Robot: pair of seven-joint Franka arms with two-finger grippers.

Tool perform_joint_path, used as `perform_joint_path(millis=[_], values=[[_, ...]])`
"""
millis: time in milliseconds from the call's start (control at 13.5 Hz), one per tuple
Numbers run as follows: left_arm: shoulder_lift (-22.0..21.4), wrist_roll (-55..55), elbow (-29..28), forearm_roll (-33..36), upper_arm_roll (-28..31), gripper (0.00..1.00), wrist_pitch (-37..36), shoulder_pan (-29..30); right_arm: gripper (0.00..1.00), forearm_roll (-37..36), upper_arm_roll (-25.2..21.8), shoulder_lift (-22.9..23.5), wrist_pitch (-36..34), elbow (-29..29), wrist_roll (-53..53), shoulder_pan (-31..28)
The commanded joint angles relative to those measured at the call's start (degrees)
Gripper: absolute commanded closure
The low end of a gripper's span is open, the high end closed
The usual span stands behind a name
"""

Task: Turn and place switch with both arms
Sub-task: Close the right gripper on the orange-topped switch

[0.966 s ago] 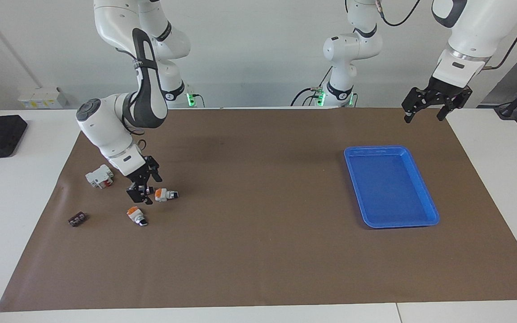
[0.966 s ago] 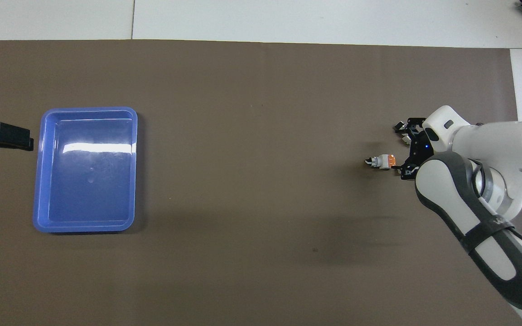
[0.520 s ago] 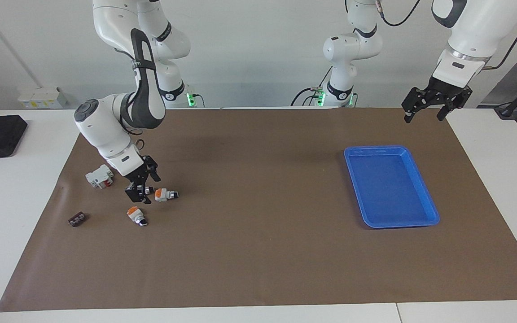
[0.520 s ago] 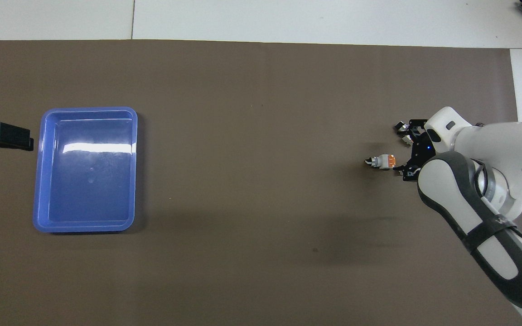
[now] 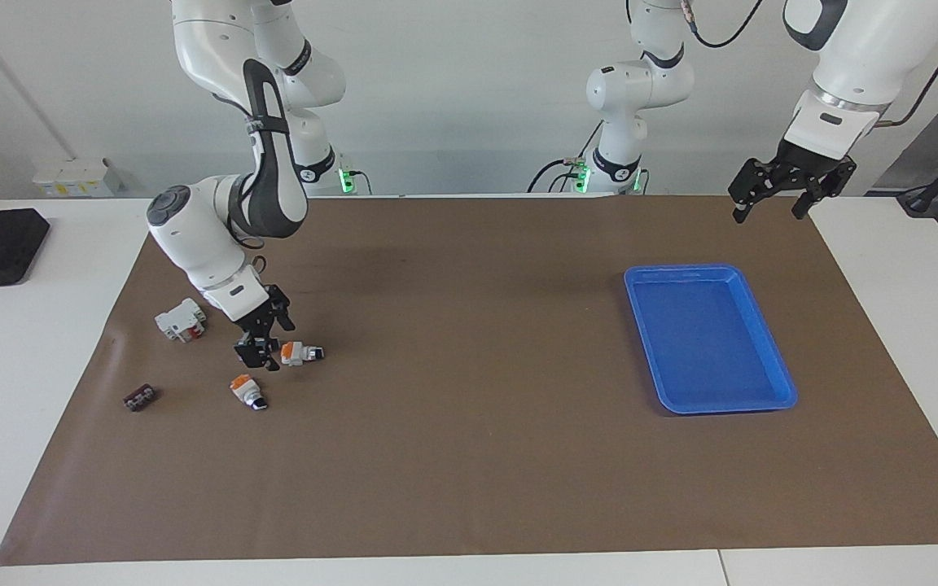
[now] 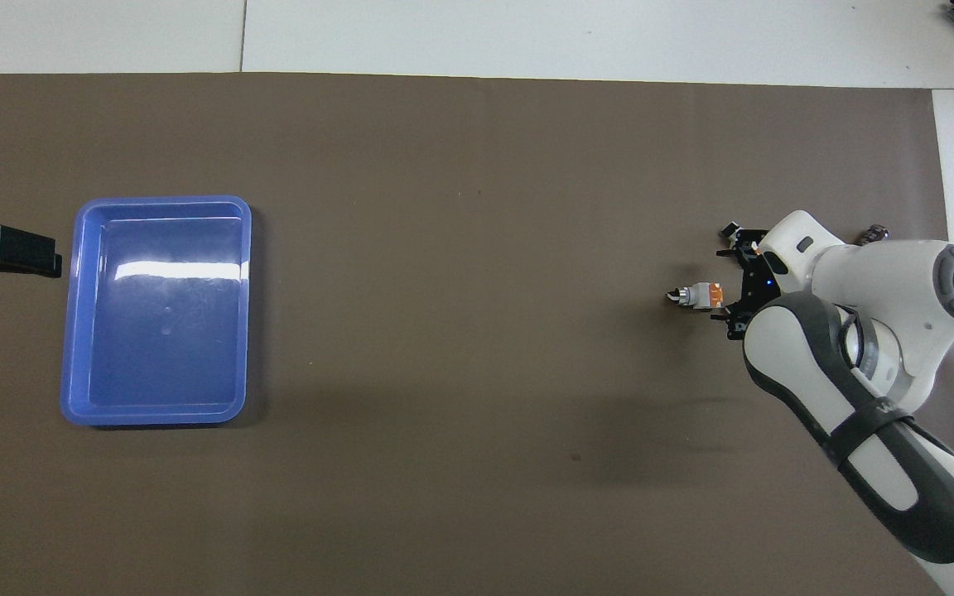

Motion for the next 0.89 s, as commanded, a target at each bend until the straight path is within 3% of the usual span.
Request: perform_joint_path(millis=[0, 223, 818], values=[[-1.4, 0.0, -1.5, 0.2, -0.3, 0.0, -0.3, 0.5, 0.01, -0.2, 0.1, 0.0, 2.4, -2.3, -3.0, 0.0], [-1.4, 0.0, -1.5, 0.2, -0.3, 0.0, -0.3, 0.5, 0.01, -0.2, 0.1, 0.4, 9.0, -5.5, -5.8, 0.1], [-1.4, 0.0, -1.5, 0.2, -0.3, 0.0, -0.3, 0.5, 0.03, 0.5, 0.2, 1.3, 9.8, -5.5, -4.3, 1.4]])
